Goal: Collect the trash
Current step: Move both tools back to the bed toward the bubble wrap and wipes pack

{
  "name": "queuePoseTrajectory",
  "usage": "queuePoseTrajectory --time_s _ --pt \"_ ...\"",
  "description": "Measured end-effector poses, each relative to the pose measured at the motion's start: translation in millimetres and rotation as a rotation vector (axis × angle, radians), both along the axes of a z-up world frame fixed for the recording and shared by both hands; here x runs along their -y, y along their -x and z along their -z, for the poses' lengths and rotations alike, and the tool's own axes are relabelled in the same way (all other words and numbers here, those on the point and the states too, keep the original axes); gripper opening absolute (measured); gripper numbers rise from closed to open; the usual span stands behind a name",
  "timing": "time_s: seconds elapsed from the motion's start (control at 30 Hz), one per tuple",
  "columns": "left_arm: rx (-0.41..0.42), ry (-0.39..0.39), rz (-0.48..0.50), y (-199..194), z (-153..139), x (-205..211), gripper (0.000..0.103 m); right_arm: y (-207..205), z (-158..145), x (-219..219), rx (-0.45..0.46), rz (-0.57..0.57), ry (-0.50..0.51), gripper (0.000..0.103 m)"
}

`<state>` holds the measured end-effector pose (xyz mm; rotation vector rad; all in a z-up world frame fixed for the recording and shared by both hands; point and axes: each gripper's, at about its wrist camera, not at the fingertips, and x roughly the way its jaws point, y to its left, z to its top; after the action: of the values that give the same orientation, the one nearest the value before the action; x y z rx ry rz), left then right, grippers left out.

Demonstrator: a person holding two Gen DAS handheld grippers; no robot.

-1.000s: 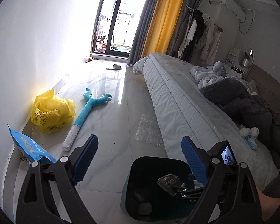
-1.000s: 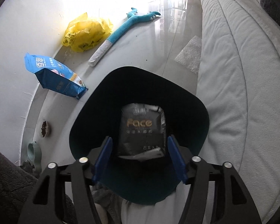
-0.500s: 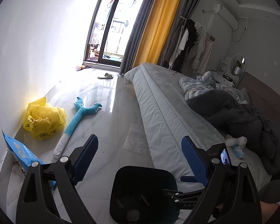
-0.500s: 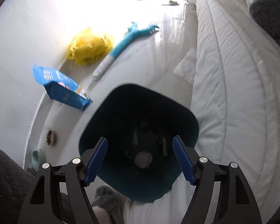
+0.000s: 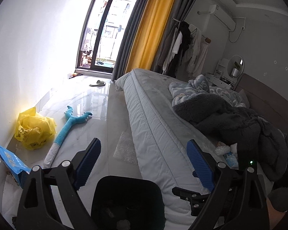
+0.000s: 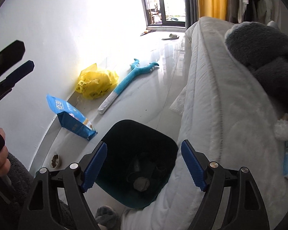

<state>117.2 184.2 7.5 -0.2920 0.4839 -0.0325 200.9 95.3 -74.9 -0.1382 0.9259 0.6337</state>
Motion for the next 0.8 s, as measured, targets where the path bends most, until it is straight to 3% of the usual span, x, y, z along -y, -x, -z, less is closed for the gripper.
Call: queuePoseTrajectory --time_s 0.33,0.8 --pt "-0.021 -0.014 0.051 -15 4 40 0.092 -2 -23 59 0.079 0.104 -0.037 0.084" --pt "-0.066 -0.001 0.129 -42 22 91 0.093 -19 -29 134 0.127 0.258 -0.016 0.086"
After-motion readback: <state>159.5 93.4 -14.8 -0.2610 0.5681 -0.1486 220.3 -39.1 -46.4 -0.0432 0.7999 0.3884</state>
